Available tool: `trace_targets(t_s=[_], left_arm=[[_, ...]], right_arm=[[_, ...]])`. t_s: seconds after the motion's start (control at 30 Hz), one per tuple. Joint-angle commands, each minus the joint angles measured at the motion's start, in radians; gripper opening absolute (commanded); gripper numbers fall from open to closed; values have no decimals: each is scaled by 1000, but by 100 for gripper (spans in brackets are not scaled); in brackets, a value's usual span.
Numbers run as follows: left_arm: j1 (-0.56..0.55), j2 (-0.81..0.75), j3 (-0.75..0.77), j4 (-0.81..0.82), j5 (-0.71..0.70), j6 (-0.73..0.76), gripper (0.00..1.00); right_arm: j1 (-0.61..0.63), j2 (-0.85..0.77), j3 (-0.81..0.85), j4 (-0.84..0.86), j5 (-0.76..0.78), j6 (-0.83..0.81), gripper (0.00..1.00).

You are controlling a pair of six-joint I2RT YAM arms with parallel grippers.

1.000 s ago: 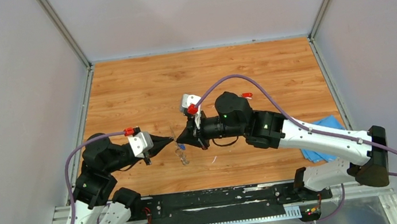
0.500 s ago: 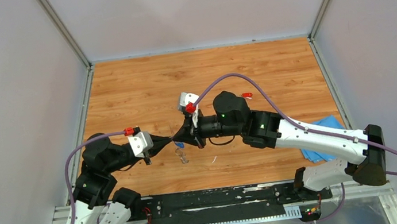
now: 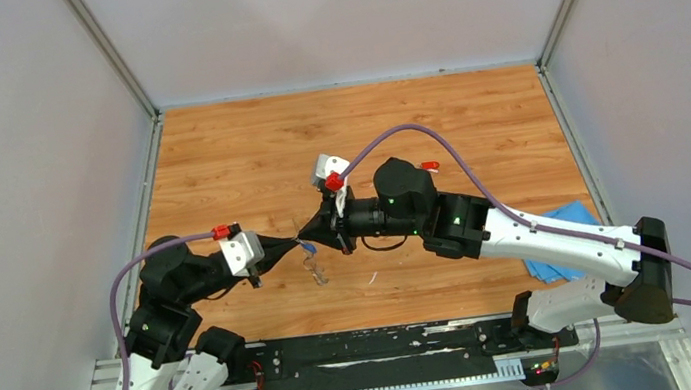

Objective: Put the keys on the keyring

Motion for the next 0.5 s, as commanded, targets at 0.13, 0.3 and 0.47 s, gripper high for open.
trace_targets(t_s=[0.13,0.3,0.47], left_arm=[[-5,-16,-3,44,-2,-13,0],[-5,-18,-1,48,0,-16,0],[-5,-25,-5,49,3,-17,0]], right_arm=[[12,-28,-30,14,39,23,0],[13,-34,-39,14,53,29,0],[13,-39,-46,14,74,35,0]])
